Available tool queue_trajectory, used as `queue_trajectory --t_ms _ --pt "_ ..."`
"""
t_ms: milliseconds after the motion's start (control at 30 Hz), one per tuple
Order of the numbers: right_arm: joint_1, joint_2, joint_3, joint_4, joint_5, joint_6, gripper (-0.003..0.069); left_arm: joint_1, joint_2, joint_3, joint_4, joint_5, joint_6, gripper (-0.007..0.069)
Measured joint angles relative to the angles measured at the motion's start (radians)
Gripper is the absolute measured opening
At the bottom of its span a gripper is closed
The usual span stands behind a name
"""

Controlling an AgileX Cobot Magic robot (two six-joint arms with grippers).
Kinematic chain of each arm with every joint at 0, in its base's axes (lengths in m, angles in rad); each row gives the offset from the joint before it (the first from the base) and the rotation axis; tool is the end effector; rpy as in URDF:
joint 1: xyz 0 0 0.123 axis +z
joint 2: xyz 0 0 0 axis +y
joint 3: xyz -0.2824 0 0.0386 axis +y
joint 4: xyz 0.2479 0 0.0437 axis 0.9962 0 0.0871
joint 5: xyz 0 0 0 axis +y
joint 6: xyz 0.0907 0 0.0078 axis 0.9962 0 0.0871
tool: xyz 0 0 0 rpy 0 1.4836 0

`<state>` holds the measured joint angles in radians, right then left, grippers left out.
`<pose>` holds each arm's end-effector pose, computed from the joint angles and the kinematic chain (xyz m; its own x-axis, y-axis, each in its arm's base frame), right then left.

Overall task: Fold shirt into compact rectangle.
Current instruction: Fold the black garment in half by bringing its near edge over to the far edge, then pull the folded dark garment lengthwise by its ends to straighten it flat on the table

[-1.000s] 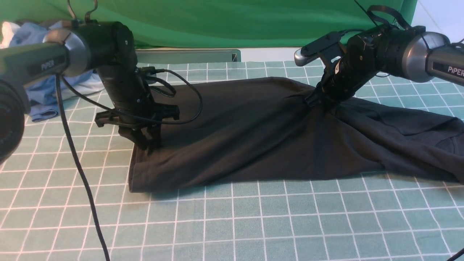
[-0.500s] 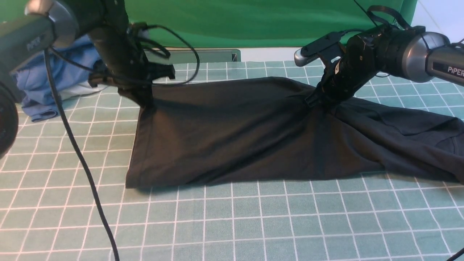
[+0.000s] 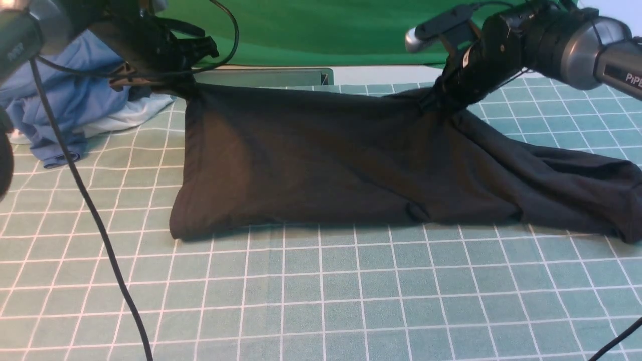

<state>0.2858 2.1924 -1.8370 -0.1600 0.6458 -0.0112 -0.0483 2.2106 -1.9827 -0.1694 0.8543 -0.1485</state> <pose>0.4813 0.1323 0.2133 -0.7178 -0.3550 -0.5990 -0.3269 0.9314 -0.1603 0.4994 -0.0357 0.2376 -0.8361 -0.2152 -0.5046 -0.1008 0.9644 -0.2443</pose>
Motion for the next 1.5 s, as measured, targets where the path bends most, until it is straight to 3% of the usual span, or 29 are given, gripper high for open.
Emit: queue_trajectory --t_ms 267,433,467,567,633,700,767,800,833,900,1000,1167,1300,1500 --pt "0.000 0.075 -0.011 -0.002 -0.090 0.000 0.0083 0.000 0.057 0.000 0.000 -0.092 0.000 0.0020" --pt "-0.002 0.101 -0.011 -0.003 -0.127 0.000 0.0176 0.000 0.088 0.000 0.000 -0.102 0.000 0.0055" --pt "-0.002 0.102 -0.012 -0.003 -0.130 0.001 0.0251 0.000 0.094 0.000 0.000 -0.097 -0.003 0.0099" --pt "-0.002 0.101 -0.044 -0.013 -0.027 0.001 0.0349 0.000 0.094 0.000 0.004 -0.024 -0.017 0.0214" --pt "-0.002 0.097 -0.066 -0.030 0.042 0.001 0.0372 0.000 0.090 0.000 0.007 0.006 -0.023 0.0259" --pt "-0.002 0.079 -0.124 -0.068 0.186 0.001 0.0388 0.000 0.071 0.000 0.025 0.053 -0.034 0.0369" --pt "-0.004 0.059 -0.196 -0.090 0.290 -0.001 0.0374 0.000 0.045 0.000 0.038 0.073 -0.034 0.0444" --pt "-0.007 0.036 -0.254 -0.095 0.367 -0.008 0.0328 0.000 0.014 0.000 0.044 0.087 -0.035 0.0494" --pt "-0.007 0.033 -0.263 -0.097 0.377 -0.008 0.0328 0.000 0.009 0.000 0.044 0.089 -0.035 0.0501" --pt "-0.020 -0.013 -0.357 -0.097 0.497 -0.029 0.0206 0.000 -0.054 0.000 0.045 0.110 -0.035 0.0551" --pt "-0.057 -0.113 -0.379 -0.071 0.543 -0.028 0.0061 0.000 -0.123 -0.004 0.045 0.144 -0.035 0.0571" --pt "-0.111 -0.332 -0.136 0.033 0.553 -0.021 0.0031 0.000 -0.147 -0.009 0.043 0.285 -0.023 0.0510" --pt "-0.144 -0.471 0.188 0.059 0.546 0.017 0.0029 0.000 -0.130 -0.009 0.042 0.356 0.030 0.0352" --pt "-0.154 -0.426 0.543 0.065 0.300 0.110 0.0029 0.011 -0.112 -0.009 0.011 0.354 0.022 0.0091"
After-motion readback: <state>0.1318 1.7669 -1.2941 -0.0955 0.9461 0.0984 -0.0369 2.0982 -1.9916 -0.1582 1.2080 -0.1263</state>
